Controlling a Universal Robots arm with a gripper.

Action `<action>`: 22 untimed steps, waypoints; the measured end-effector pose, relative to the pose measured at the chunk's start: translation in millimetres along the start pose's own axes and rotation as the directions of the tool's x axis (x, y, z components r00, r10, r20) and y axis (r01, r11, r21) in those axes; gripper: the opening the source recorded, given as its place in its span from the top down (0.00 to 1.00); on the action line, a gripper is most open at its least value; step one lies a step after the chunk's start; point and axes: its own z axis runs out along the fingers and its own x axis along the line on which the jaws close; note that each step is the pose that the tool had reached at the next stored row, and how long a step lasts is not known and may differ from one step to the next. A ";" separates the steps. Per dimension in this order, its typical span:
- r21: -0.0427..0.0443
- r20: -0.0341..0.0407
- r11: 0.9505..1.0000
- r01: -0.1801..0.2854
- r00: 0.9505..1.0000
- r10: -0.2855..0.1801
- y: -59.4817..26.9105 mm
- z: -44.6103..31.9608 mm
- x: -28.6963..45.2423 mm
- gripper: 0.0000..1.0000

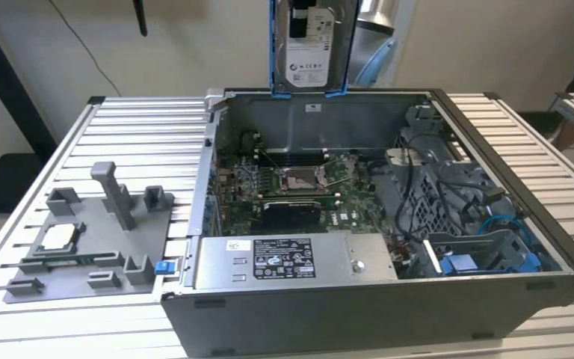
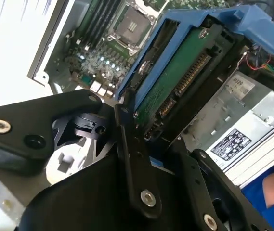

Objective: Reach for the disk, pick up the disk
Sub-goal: 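Pick up the disk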

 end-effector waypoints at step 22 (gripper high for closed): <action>0.000 0.000 1.000 0.000 1.000 0.000 -59.2 0.1 1.4 1.00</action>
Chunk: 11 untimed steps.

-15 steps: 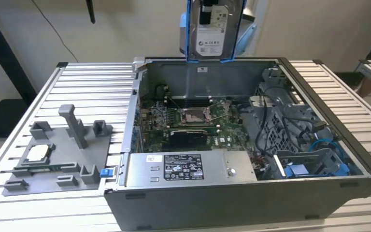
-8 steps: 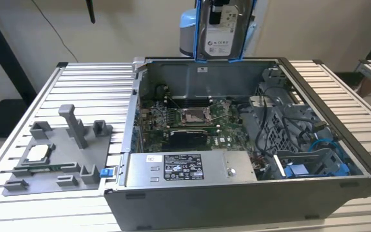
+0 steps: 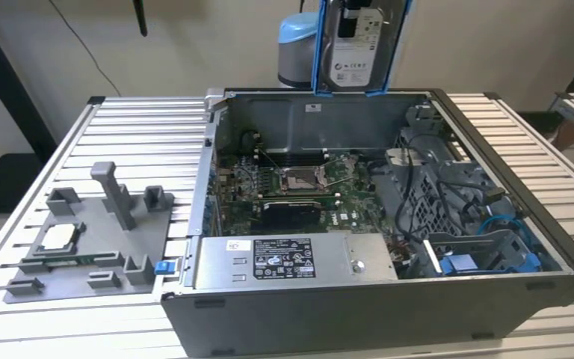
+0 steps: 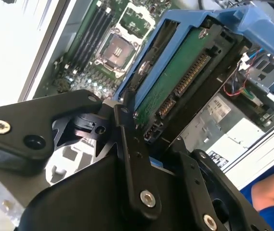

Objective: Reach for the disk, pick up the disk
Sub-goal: 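Pick up the disk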

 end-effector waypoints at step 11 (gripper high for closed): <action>0.000 0.000 1.000 -0.012 1.000 0.012 -16.1 0.1 0.7 1.00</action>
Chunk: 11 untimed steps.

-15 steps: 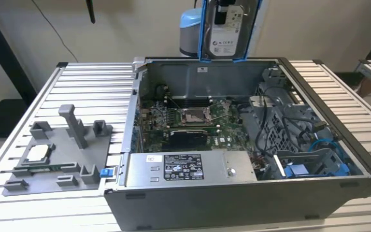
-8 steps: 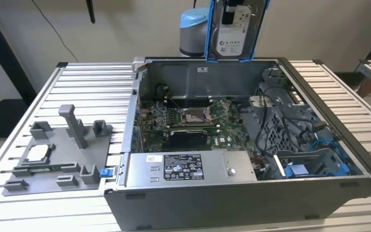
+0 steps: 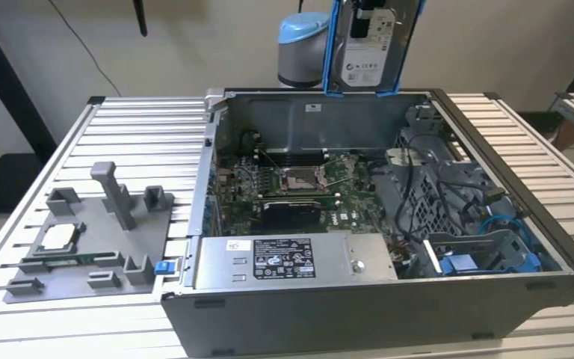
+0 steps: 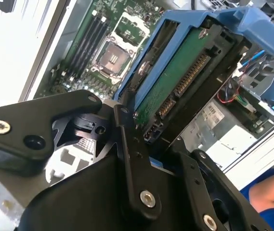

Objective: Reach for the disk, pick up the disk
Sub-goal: 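Pick up the disk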

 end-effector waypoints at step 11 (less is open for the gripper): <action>0.002 0.000 0.998 -0.058 0.998 0.058 -0.3 0.4 0.3 1.00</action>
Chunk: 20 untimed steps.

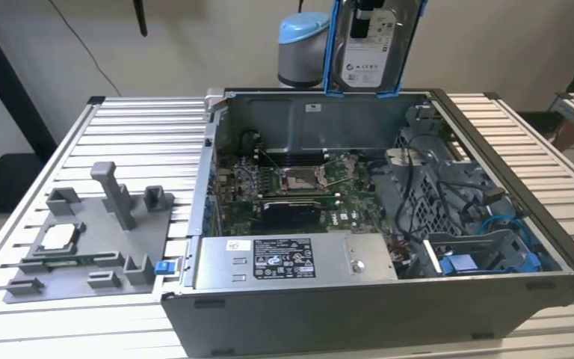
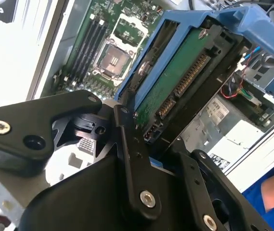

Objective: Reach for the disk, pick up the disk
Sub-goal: 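Pick up the disk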

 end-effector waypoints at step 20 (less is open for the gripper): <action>0.000 0.000 1.000 -0.009 1.000 0.009 -1.7 0.7 36.7 1.00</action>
